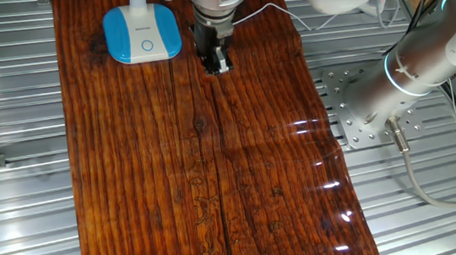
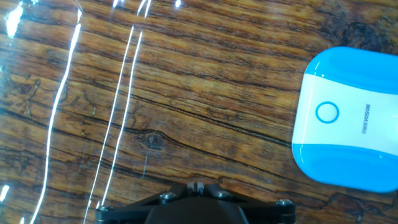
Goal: Turn on the desk lamp by pressing the button
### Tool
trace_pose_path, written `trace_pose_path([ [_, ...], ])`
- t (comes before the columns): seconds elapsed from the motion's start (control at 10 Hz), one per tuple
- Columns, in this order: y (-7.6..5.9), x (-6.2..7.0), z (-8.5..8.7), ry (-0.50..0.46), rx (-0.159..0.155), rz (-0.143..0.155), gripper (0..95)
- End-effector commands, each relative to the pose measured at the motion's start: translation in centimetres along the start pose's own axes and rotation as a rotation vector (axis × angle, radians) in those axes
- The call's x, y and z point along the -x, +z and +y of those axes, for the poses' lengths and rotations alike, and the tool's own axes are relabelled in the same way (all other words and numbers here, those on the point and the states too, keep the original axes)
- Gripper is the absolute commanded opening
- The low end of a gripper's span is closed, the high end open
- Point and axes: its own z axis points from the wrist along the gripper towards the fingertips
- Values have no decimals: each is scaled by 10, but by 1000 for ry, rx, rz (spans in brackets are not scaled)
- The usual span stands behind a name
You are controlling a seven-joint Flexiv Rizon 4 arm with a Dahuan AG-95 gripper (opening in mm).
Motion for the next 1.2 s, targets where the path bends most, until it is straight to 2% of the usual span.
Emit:
trace_pose_path([
  [0.1,-1,-1,1,-1,4,-1,0],
  [0.2,-1,-1,1,9,7,24,0],
  [0.5,-1,-1,1,17,10,33,0],
  [1.0,-1,-1,1,3,15,30,0],
  [1.2,3,0,0,0,16,24,0],
])
